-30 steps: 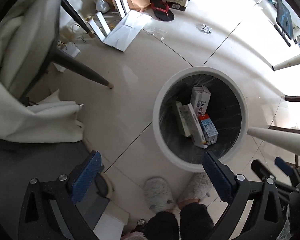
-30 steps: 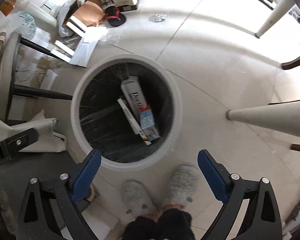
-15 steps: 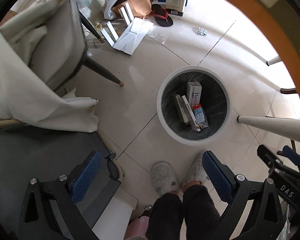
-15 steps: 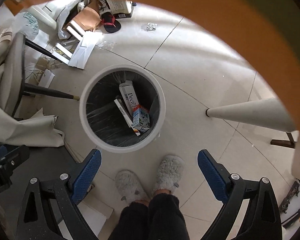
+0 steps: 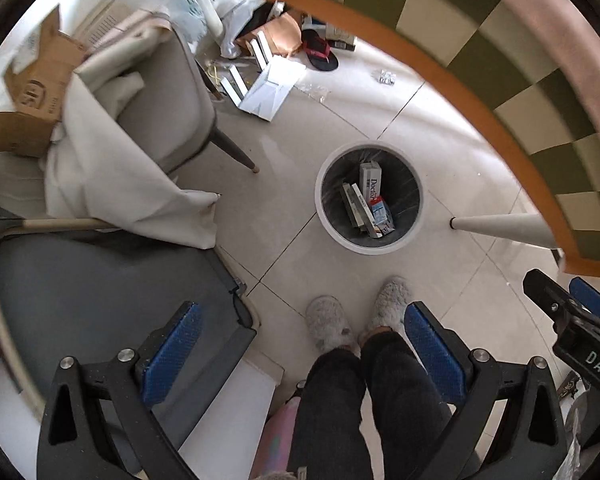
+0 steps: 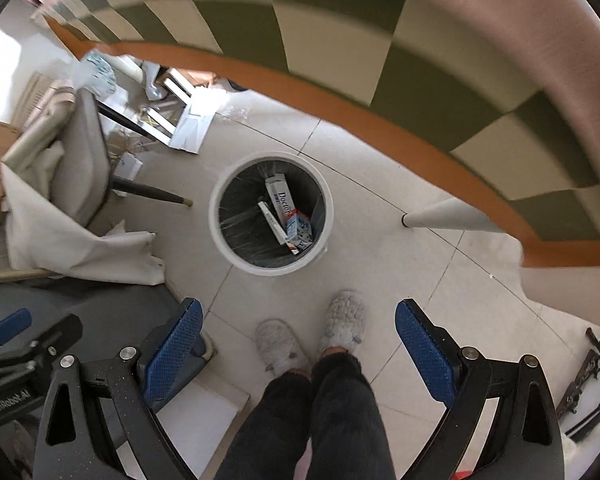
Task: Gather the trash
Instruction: 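Grasp the red snack wrapper with left tool while right grasps blue-green rice bag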
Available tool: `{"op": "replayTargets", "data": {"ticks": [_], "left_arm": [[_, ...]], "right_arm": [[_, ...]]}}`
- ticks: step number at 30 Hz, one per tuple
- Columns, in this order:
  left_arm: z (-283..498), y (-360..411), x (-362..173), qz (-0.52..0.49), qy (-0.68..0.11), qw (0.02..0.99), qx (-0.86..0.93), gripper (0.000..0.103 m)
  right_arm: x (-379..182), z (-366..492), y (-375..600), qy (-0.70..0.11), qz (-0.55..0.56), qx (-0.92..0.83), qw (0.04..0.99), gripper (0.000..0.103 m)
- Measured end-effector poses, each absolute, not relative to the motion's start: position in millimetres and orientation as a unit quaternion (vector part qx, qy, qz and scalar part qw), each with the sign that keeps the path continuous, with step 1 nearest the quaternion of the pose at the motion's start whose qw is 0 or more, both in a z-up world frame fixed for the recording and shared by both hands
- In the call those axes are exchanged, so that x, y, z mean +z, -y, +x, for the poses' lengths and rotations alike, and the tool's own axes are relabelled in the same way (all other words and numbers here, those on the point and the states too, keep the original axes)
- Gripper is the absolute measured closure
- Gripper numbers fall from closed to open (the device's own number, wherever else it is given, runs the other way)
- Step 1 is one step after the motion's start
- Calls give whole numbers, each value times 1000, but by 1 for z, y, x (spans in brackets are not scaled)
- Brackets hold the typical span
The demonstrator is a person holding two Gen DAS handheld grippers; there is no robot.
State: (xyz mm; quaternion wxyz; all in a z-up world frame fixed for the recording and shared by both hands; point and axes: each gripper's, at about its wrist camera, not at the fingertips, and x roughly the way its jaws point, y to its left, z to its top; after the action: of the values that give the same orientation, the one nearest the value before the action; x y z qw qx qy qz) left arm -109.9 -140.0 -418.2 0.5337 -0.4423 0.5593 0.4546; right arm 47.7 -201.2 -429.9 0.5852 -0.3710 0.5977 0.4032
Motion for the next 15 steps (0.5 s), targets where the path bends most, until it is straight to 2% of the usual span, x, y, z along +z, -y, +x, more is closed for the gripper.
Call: {"op": "replayTargets", "data": {"ticks": [8,15], "left_arm": [[-73,116,-306,-398,-527,578,480,0],[29,48,-230,-330,-505,631,488,0]], "right_arm": [[-299,71,182,-602,-297,423,608,5],[-208,175,149,-589,-224,395,669,5]]}}
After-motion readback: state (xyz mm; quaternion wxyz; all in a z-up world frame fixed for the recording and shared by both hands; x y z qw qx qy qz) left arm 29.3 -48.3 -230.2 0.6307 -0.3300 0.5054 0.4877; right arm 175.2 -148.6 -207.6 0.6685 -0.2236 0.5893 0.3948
